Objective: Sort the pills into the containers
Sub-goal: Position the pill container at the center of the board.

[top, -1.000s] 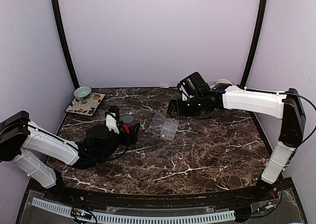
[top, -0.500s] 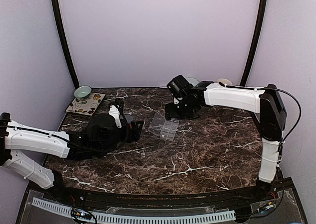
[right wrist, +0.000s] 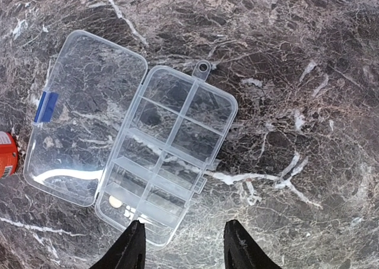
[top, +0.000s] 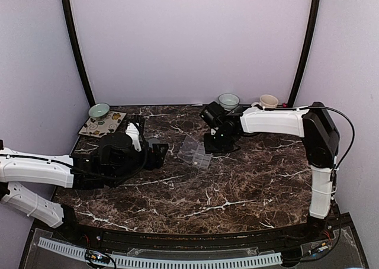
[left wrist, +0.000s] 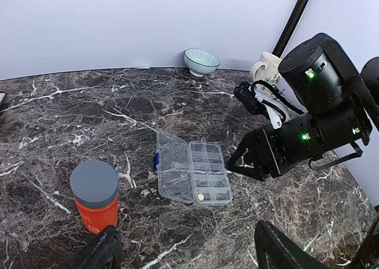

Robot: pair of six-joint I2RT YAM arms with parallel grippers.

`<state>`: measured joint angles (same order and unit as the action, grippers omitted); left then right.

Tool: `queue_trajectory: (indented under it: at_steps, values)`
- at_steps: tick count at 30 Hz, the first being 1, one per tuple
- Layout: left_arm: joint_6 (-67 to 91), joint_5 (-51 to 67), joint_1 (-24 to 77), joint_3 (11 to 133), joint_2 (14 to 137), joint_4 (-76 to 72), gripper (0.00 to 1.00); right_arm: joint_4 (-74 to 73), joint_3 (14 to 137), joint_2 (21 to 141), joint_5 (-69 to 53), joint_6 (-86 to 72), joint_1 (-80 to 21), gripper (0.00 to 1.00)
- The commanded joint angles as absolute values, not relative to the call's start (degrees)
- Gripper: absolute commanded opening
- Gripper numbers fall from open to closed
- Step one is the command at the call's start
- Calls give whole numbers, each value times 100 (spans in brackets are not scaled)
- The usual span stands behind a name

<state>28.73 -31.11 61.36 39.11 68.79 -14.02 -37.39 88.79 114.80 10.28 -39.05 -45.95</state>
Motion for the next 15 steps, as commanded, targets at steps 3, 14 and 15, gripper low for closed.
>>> queue_trajectory:
  at_steps: [3, 14, 15]
  values:
    - [2843, -2951, 6178, 4235, 6791, -1122, 79, -3555, 8769, 11660, 996, -3988, -4476, 43]
    - [2880, -2917, 6178, 4316, 6787, -1048, 79, -3593, 9132, 12084, 934, -3904, -4362, 37]
    - [2887, -2920, 6180, 4313, 6785, -1039, 79, -3598, 9157, 12105, 932, -3895, -4353, 37]
